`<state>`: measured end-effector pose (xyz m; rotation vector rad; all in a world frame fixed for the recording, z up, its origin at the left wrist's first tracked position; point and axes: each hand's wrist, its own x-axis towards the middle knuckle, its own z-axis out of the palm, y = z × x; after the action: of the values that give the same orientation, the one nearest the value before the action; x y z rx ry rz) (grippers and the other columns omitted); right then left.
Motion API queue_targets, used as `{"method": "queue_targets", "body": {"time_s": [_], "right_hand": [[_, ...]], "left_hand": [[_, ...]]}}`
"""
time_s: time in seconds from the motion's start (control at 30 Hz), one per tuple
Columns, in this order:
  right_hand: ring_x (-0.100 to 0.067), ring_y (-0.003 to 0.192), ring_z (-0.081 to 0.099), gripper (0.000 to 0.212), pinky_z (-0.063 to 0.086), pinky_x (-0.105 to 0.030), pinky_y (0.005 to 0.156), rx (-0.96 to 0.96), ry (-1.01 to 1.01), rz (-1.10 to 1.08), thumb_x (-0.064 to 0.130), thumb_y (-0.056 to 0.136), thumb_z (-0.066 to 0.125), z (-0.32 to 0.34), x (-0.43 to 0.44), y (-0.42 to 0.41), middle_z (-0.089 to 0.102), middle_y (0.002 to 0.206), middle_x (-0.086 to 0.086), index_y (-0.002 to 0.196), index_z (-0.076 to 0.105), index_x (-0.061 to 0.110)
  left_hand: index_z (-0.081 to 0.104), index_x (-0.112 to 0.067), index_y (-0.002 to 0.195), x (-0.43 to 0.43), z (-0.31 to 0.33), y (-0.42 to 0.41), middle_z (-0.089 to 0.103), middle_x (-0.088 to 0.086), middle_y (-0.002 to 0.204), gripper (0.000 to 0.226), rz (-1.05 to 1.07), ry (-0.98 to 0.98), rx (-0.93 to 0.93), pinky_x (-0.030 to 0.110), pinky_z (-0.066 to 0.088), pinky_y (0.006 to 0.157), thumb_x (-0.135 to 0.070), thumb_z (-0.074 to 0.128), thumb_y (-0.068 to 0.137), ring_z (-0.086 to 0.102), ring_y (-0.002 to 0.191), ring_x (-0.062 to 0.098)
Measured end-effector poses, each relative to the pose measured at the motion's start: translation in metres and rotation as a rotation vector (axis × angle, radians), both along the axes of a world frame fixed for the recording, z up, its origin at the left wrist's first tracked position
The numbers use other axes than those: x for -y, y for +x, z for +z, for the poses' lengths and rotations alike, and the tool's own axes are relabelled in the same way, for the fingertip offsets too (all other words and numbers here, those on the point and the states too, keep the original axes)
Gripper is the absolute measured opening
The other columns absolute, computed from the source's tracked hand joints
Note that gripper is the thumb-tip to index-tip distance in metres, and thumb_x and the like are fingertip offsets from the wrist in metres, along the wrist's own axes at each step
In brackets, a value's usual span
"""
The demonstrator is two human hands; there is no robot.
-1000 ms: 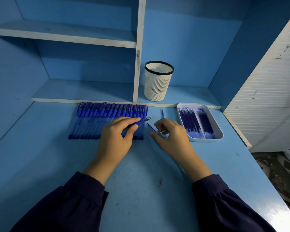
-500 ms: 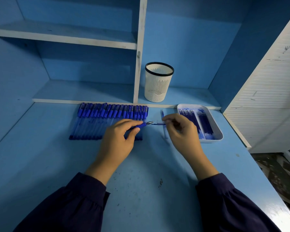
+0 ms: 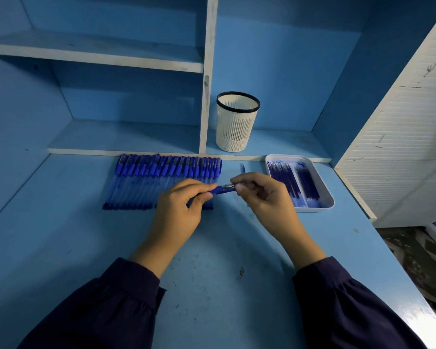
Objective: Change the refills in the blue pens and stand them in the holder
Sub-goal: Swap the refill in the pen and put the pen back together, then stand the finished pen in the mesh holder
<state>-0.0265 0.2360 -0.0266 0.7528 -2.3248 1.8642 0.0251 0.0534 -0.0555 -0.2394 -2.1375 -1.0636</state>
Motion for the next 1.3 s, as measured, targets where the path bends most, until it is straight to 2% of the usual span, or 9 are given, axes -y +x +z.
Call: {"method": "queue_targets", "body": {"time_s": [0.23, 0.33, 0.47, 0.57, 0.73, 0.9, 1.07, 1.17, 1.3], "right_hand": [[-0.004, 0.074, 0.063, 0.011, 0.048, -0.014, 0.071, 0.063, -0.109, 0.032, 0.003, 0.089, 0.065, -0.001, 0.002, 0.006, 0.069, 0.075, 0.012, 0.098, 0.071, 0.001], [-0.006, 0.073, 0.063, 0.010, 0.049, -0.015, 0.071, 0.059, -0.108, 0.032, 0.004, 0.089, 0.065, -0.001, 0.001, 0.007, 0.069, 0.073, 0.011, 0.096, 0.071, 0.005], [-0.006, 0.071, 0.064, 0.012, 0.050, -0.016, 0.072, 0.070, -0.105, 0.028, 0.001, 0.088, 0.066, -0.001, 0.000, 0.009, 0.070, 0.073, 0.009, 0.093, 0.072, 0.009], [-0.007, 0.071, 0.063, 0.018, 0.051, -0.017, 0.071, 0.081, -0.080, 0.016, 0.000, 0.087, 0.066, 0.000, 0.000, 0.009, 0.071, 0.071, 0.011, 0.089, 0.072, 0.016], [-0.005, 0.077, 0.065, 0.015, 0.053, -0.019, 0.078, 0.081, -0.130, -0.016, 0.001, 0.090, 0.062, 0.001, 0.006, 0.012, 0.071, 0.079, 0.008, 0.094, 0.070, 0.013], [0.000, 0.075, 0.063, 0.020, 0.047, -0.012, 0.070, 0.023, -0.216, -0.009, -0.005, 0.090, 0.060, 0.016, 0.012, 0.016, 0.069, 0.084, 0.002, 0.105, 0.067, 0.007], [-0.018, 0.084, 0.063, 0.018, 0.050, -0.021, 0.078, -0.083, -0.318, -0.134, -0.005, 0.088, 0.064, 0.025, 0.008, 0.015, 0.066, 0.090, -0.014, 0.099, 0.060, 0.008], [-0.017, 0.083, 0.062, 0.014, 0.048, -0.021, 0.077, -0.195, -0.360, -0.263, -0.003, 0.088, 0.065, 0.042, 0.000, 0.009, 0.065, 0.091, -0.016, 0.096, 0.056, 0.005], [-0.014, 0.086, 0.063, 0.010, 0.050, -0.023, 0.082, -0.395, -0.392, -0.407, -0.004, 0.090, 0.062, 0.083, -0.006, -0.003, 0.064, 0.093, -0.010, 0.098, 0.058, 0.001]], "left_hand": [[0.076, -0.007, 0.103, -0.002, -0.001, 0.003, 0.070, -0.002, 0.090, 0.029, 0.027, -0.015, -0.057, 0.022, 0.054, 0.067, 0.012, 0.071, 0.081, 0.063, 0.082, -0.001], [0.076, -0.005, 0.101, -0.002, -0.001, 0.003, 0.069, -0.004, 0.091, 0.028, 0.020, -0.022, -0.071, 0.015, 0.053, 0.070, 0.014, 0.070, 0.081, 0.062, 0.084, -0.009], [0.076, -0.004, 0.099, -0.002, -0.001, 0.002, 0.071, 0.000, 0.089, 0.028, 0.020, -0.035, -0.061, 0.015, 0.054, 0.071, 0.015, 0.070, 0.080, 0.064, 0.081, 0.003], [0.077, -0.005, 0.098, -0.003, -0.001, 0.001, 0.071, 0.002, 0.086, 0.029, 0.023, -0.045, -0.052, 0.016, 0.053, 0.070, 0.016, 0.070, 0.079, 0.063, 0.079, 0.005], [0.076, -0.005, 0.102, -0.005, 0.001, 0.001, 0.069, -0.004, 0.094, 0.025, 0.024, -0.063, -0.063, 0.005, 0.047, 0.078, 0.010, 0.071, 0.082, 0.059, 0.089, -0.008], [0.073, -0.006, 0.108, -0.006, 0.008, 0.000, 0.068, -0.005, 0.104, 0.020, 0.026, -0.025, -0.092, 0.016, 0.049, 0.090, -0.004, 0.066, 0.089, 0.064, 0.097, 0.005], [0.069, -0.006, 0.118, 0.005, 0.013, -0.006, 0.068, -0.002, 0.114, 0.025, 0.009, -0.130, -0.106, 0.021, 0.050, 0.093, -0.010, 0.060, 0.095, 0.064, 0.105, 0.010], [0.063, -0.007, 0.127, 0.021, 0.012, -0.016, 0.064, -0.002, 0.124, 0.031, 0.062, -0.116, 0.003, 0.024, 0.046, 0.100, -0.016, 0.055, 0.098, 0.059, 0.116, 0.010], [0.050, -0.011, 0.142, 0.035, 0.008, -0.032, 0.045, 0.002, 0.147, 0.042, 0.184, -0.220, 0.329, 0.031, 0.032, 0.113, -0.025, 0.046, 0.102, 0.039, 0.136, 0.017]]}}
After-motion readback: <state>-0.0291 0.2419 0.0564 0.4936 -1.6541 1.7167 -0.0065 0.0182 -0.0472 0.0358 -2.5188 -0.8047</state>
